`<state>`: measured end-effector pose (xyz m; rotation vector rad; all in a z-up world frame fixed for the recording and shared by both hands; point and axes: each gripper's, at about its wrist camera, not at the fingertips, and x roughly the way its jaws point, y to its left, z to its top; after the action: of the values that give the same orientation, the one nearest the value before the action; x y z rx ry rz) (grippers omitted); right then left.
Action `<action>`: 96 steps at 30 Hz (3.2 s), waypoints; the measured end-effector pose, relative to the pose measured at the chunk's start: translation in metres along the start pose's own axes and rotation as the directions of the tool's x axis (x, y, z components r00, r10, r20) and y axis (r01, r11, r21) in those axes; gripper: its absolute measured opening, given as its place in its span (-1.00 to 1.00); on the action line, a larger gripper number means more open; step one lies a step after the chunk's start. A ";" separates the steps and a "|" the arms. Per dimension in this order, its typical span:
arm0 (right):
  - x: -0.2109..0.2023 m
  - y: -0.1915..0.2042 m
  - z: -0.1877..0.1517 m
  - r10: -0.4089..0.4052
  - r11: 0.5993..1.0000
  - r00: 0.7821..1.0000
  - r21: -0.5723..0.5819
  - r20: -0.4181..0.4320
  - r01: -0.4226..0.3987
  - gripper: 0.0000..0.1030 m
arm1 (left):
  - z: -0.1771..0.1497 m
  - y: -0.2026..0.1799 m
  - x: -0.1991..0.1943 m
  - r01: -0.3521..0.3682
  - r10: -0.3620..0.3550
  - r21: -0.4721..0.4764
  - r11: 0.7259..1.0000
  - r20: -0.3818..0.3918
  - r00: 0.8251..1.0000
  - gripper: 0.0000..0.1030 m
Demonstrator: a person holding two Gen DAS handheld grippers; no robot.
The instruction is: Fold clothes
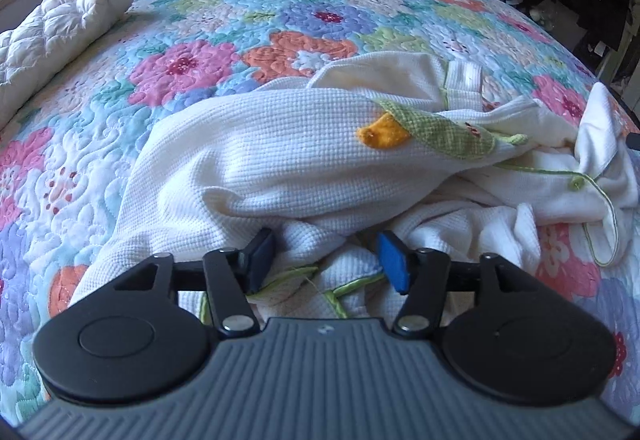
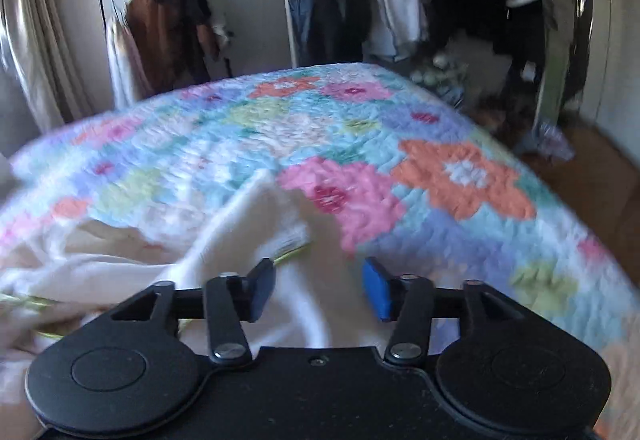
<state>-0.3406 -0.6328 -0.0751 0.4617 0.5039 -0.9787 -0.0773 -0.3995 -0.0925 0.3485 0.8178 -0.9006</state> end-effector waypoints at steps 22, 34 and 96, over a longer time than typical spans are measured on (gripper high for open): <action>0.022 0.133 -0.098 0.198 0.872 0.943 -0.391 -0.266 -0.293 0.74 | -0.002 0.006 -0.002 -0.042 0.042 -0.012 0.999 -0.018 0.999 0.36; 0.023 0.117 -0.081 0.019 0.846 0.997 -0.531 -0.071 -0.054 -0.86 | -0.003 0.003 -0.003 -0.062 0.062 0.007 0.998 -0.013 0.998 0.54; -0.023 0.146 -0.037 0.151 0.935 0.987 -0.315 -0.061 -0.163 -0.76 | 0.033 0.059 -0.018 0.019 -0.013 -0.054 0.998 0.103 0.995 -0.74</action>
<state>-0.2323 -0.5264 -0.0708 0.2235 0.6354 -0.7186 -0.0207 -0.3740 -0.0610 0.2459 0.7500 -0.9022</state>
